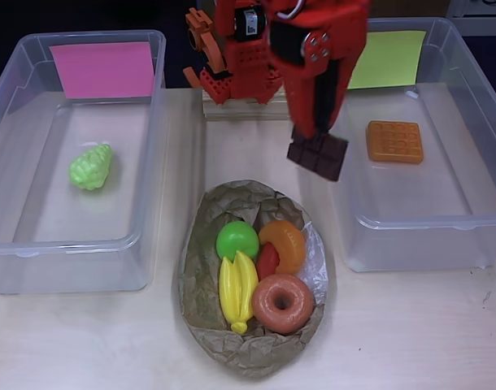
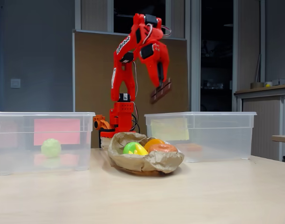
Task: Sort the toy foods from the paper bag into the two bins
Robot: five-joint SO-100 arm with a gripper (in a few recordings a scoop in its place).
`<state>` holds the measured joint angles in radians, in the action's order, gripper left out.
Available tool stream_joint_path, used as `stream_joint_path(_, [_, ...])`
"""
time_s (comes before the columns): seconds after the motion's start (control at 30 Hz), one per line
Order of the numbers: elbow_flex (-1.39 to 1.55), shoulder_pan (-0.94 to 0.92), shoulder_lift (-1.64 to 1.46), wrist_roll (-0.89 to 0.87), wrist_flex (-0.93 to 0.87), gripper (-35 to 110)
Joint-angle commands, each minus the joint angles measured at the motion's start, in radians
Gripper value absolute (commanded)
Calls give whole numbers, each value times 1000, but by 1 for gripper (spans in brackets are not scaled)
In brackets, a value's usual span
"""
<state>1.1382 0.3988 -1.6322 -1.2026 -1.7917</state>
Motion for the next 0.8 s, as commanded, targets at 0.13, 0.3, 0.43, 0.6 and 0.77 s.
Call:
stream_joint_path(0.13, [-46,397,-101,-499,-43,0])
stream_joint_path(0.3, [-41,607,-12,-808,-26,0])
stream_joint_path(0.43, [26,673,57,-983,11,0])
stream_joint_path(0.6, [301,683,84,-1081,181,0])
stream_joint_path(0.77, [569,666,123,-1157,393,0])
